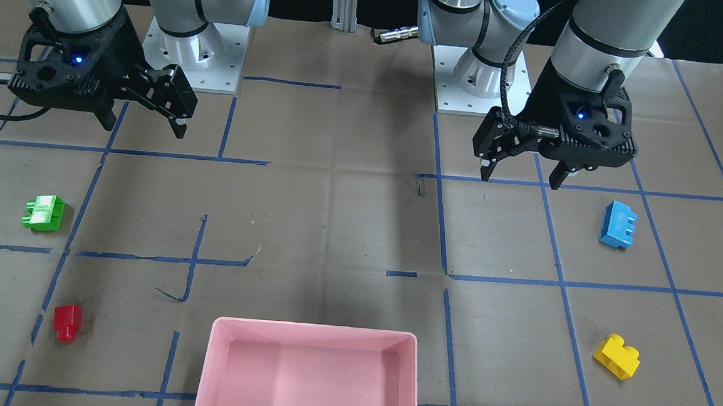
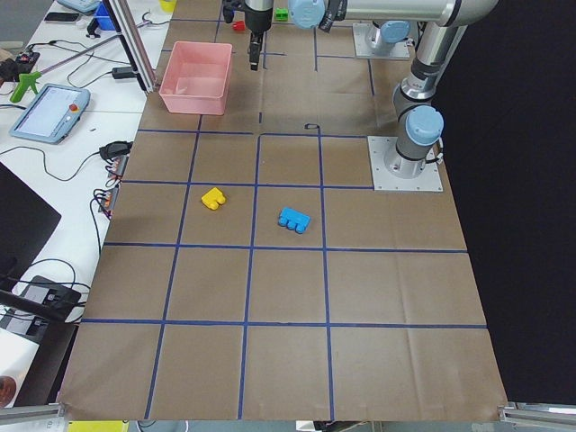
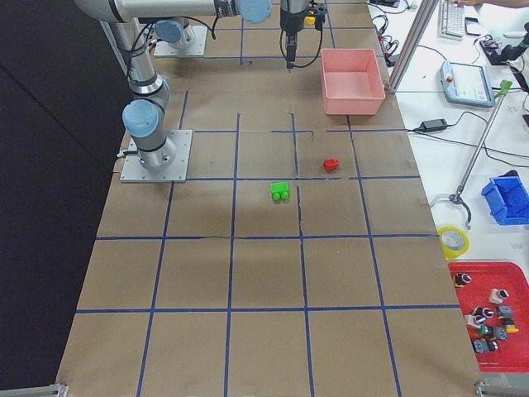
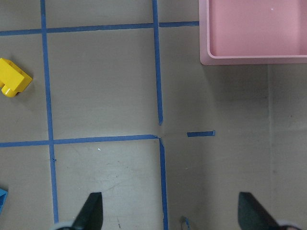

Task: Put all blocks into box

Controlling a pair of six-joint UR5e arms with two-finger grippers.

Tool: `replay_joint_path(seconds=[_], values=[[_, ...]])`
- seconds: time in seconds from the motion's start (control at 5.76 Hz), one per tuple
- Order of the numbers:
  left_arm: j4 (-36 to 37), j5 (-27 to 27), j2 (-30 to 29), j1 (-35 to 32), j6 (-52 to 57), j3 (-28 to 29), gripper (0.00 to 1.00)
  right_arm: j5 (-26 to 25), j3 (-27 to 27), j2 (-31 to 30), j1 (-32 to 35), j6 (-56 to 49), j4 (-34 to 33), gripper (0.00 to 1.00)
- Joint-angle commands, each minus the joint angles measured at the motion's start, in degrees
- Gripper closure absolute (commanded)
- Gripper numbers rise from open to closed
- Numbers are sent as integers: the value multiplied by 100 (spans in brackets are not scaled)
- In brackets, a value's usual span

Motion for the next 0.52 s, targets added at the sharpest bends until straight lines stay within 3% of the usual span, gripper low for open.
replay_joint_path(seconds=[0.0,0.35], values=[[0,0,-20,0,0,0,0,0,-41,0,0,0,-2,0],[0,9,-12,0,0,-35,0,0,-32,0,0,0,6,0]])
